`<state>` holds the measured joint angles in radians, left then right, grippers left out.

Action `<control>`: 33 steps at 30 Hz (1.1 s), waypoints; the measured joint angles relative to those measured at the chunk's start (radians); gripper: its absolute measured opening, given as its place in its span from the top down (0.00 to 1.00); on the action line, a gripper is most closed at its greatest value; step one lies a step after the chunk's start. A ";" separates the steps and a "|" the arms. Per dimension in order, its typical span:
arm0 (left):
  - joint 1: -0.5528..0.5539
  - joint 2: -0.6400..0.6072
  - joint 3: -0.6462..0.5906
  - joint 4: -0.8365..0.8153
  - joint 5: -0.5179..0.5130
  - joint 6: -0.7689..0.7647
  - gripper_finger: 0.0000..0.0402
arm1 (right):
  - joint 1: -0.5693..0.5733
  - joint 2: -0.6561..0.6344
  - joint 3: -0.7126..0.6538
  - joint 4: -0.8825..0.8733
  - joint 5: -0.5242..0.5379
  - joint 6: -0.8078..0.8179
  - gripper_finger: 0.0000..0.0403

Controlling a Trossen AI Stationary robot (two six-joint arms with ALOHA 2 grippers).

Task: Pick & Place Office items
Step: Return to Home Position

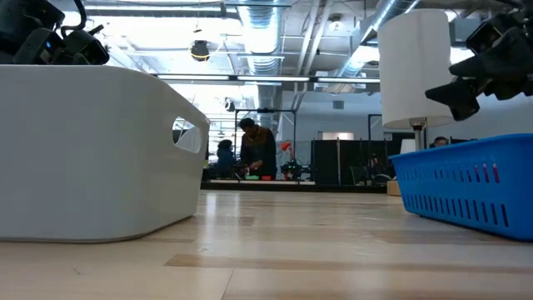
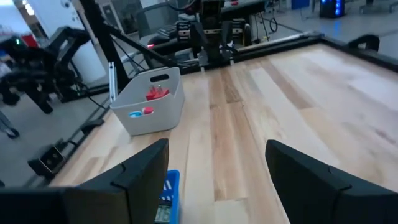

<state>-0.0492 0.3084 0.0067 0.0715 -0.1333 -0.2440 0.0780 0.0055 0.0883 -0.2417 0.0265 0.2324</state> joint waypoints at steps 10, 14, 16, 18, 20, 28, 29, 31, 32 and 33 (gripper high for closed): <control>0.000 0.000 0.000 0.000 0.000 0.000 0.54 | 0.000 0.000 0.000 -0.001 0.000 0.064 0.35; 0.000 0.000 0.000 0.000 0.000 0.000 0.54 | 0.000 0.000 0.000 -0.001 0.000 0.064 0.35; 0.000 0.000 0.000 0.000 0.000 0.000 0.54 | 0.000 0.000 0.000 -0.001 0.000 0.064 0.35; 0.000 0.000 0.000 0.000 0.000 0.000 0.54 | 0.000 0.000 0.000 -0.002 0.000 0.064 0.35; 0.000 0.000 0.000 0.000 0.000 0.000 0.54 | 0.000 0.000 0.000 -0.002 0.000 0.064 0.35; 0.000 0.000 0.000 0.000 0.000 0.000 0.54 | 0.000 0.000 0.000 -0.002 0.000 0.064 0.35; 0.000 0.000 0.000 0.000 0.000 0.000 0.54 | 0.000 0.000 0.000 -0.002 0.000 0.064 0.35; 0.000 0.000 0.000 0.000 0.000 0.000 0.54 | 0.000 0.000 0.000 -0.002 0.000 0.064 0.35; 0.000 0.000 0.000 0.000 0.000 0.000 0.54 | 0.000 0.000 0.000 -0.002 0.000 0.064 0.35; 0.000 0.000 0.000 0.000 0.000 0.000 0.54 | 0.000 0.000 0.000 -0.002 0.000 0.064 0.35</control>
<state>-0.0494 0.3084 0.0063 0.0715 -0.1333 -0.2436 0.0780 0.0059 0.0883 -0.2440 0.0265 0.2966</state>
